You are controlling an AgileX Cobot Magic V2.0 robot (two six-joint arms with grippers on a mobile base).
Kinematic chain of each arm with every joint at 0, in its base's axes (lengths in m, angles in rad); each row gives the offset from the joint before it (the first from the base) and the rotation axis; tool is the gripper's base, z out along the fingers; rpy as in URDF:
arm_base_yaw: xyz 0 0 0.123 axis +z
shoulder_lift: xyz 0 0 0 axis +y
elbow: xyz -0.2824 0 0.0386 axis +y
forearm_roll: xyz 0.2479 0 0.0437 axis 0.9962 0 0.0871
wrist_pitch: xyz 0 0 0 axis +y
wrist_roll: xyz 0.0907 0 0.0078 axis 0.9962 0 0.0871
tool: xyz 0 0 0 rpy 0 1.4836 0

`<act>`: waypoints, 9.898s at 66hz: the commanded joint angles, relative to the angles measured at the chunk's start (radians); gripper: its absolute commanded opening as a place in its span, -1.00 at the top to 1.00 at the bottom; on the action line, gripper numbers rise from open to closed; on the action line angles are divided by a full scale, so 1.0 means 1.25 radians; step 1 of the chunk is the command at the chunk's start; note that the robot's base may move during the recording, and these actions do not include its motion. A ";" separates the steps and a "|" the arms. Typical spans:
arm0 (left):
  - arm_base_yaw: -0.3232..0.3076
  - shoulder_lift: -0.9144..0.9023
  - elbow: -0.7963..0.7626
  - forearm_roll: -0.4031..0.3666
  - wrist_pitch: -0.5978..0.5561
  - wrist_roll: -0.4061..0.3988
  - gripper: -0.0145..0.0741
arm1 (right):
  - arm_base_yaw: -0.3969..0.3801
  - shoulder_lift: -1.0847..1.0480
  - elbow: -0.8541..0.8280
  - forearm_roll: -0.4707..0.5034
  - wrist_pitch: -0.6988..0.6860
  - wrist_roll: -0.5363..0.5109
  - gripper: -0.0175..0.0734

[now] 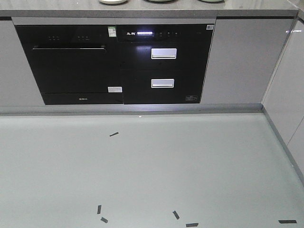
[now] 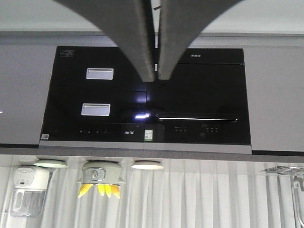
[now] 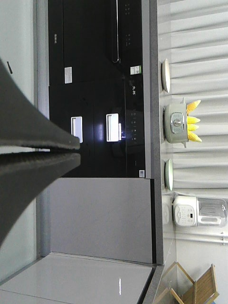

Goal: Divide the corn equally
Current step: 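Drive the base forward toward the counter with both arms stowed, then drive closer and align the base facing the pot of corn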

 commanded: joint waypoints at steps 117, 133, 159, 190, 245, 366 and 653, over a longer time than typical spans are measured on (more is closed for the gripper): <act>-0.002 -0.013 0.010 -0.004 -0.063 -0.005 0.69 | 0.000 -0.002 0.008 -0.006 -0.058 -0.007 0.62; -0.002 -0.013 0.010 -0.004 -0.063 -0.005 0.69 | 0.000 -0.002 0.008 -0.006 -0.058 -0.007 0.62; -0.002 -0.013 0.010 -0.004 -0.063 -0.005 0.69 | 0.000 -0.002 0.008 -0.006 -0.058 -0.007 0.62; -0.002 -0.013 0.010 -0.004 -0.063 -0.005 0.69 | 0.000 -0.002 0.008 -0.006 -0.058 -0.007 0.62; -0.002 -0.013 0.010 -0.004 -0.063 -0.005 0.69 | 0.000 -0.002 0.008 -0.006 -0.058 -0.007 0.62; -0.002 -0.013 0.010 -0.004 -0.063 -0.005 0.69 | 0.000 -0.002 0.008 -0.006 -0.059 -0.007 0.62; -0.002 -0.013 0.010 -0.004 -0.063 -0.005 0.69 | 0.000 -0.002 0.008 -0.006 -0.059 -0.007 0.62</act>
